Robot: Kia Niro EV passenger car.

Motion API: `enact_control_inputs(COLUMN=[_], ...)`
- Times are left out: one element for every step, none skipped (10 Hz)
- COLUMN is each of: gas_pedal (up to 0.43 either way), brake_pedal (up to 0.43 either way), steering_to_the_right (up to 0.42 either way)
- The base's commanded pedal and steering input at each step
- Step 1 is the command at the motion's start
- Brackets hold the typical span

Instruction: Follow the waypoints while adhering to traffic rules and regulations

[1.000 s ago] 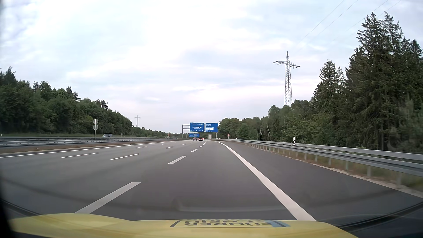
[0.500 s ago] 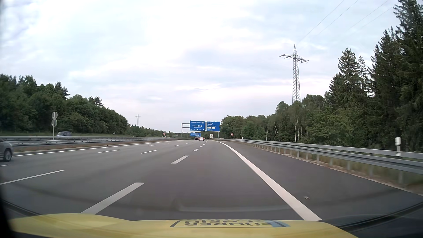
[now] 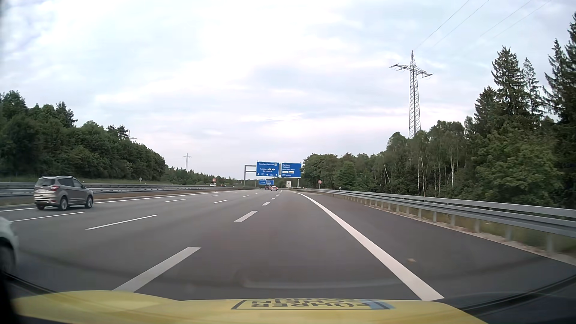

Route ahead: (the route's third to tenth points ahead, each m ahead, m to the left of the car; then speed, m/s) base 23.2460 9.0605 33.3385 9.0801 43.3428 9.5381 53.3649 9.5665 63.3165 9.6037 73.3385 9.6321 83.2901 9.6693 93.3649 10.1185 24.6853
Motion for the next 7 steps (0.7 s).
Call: enact_control_inputs(gas_pedal=[0.287,0.28,0.268,0.26,0.24,0.228,0.22], brake_pedal=[0.0,0.0,0.0,0.0,0.0,0.0,0.0], steering_to_the_right=[-0.005,-0.005,-0.004,-0.004,-0.004,-0.004,-0.004])
